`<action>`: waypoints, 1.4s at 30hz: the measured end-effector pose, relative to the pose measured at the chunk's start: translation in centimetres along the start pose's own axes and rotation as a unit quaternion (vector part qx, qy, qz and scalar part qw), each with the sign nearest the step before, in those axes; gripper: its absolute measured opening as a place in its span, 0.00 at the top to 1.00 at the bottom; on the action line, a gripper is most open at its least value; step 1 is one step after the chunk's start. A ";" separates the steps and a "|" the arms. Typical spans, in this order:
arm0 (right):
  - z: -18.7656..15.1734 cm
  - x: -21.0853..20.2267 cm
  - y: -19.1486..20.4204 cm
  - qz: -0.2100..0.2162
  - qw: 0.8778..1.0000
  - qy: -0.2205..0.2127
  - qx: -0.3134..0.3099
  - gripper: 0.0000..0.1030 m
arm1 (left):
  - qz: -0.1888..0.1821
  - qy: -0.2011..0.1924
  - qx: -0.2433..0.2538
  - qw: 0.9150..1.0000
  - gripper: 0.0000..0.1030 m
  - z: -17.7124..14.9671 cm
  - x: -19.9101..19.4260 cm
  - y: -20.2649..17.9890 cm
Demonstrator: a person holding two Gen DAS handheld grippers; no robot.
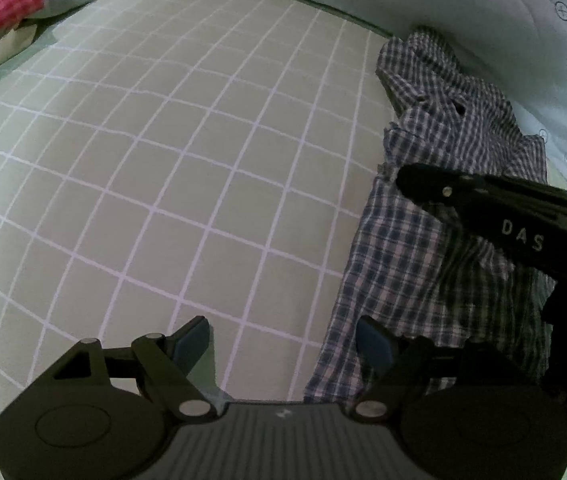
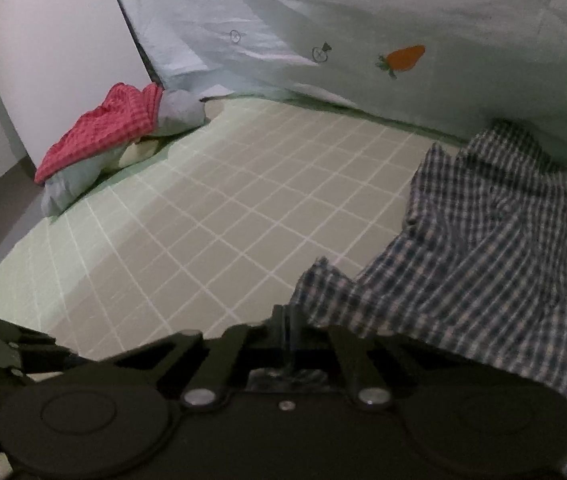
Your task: Fold clothes
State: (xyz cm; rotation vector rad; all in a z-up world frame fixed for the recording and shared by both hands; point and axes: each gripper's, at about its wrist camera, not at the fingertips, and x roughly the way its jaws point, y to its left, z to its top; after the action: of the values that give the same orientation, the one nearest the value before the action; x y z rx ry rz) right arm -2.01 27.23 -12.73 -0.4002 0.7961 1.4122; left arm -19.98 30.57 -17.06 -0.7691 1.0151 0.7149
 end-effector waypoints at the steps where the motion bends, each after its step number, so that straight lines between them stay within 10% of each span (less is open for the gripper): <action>1: 0.0 -0.3 -0.2 -0.006 1.000 -0.009 0.000 0.99 | 0.000 0.000 0.001 1.000 0.21 -0.1 0.0 0.0; 9: 0.4 -1.2 -3.3 -0.055 0.994 -0.037 0.083 0.97 | 0.001 0.002 -0.001 1.000 0.21 -0.6 -0.4 0.5; 11: 0.2 -1.9 -3.8 -0.072 0.991 -0.042 0.104 0.82 | -0.001 0.002 -0.007 1.000 0.21 -0.7 -0.7 0.9; 13: -0.4 -3.5 -4.4 -0.092 0.985 -0.057 0.137 0.38 | -0.005 -0.001 -0.019 1.000 0.21 -0.7 -1.1 1.6; 18: -4.1 -8.7 -5.3 -0.164 0.957 -0.074 0.227 0.06 | -0.021 -0.011 -0.051 0.998 0.21 -0.7 -2.5 3.1; 23: -10.5 -13.9 -5.3 -0.219 0.917 -0.086 0.321 0.00 | -0.053 0.000 -0.067 0.996 0.21 -1.2 -3.0 3.8; 27: -15.9 -16.5 -4.7 -0.221 0.863 -0.104 0.442 0.00 | -0.083 0.022 -0.067 0.994 0.21 -2.2 -2.7 3.4; 33: -21.5 -17.2 -4.2 -0.151 0.782 -0.140 0.588 0.00 | -0.130 0.046 -0.096 0.986 0.21 -3.1 -1.5 2.8; 42: -23.3 -14.9 -4.3 -0.021 0.712 -0.193 0.675 0.00 | -0.184 0.026 -0.162 0.969 0.24 -4.3 0.0 2.1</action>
State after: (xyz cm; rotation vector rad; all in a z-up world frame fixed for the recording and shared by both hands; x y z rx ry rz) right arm -3.15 0.04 -19.22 0.9887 1.2159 0.5109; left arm -23.64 28.15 -18.93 -1.2294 0.7786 0.5433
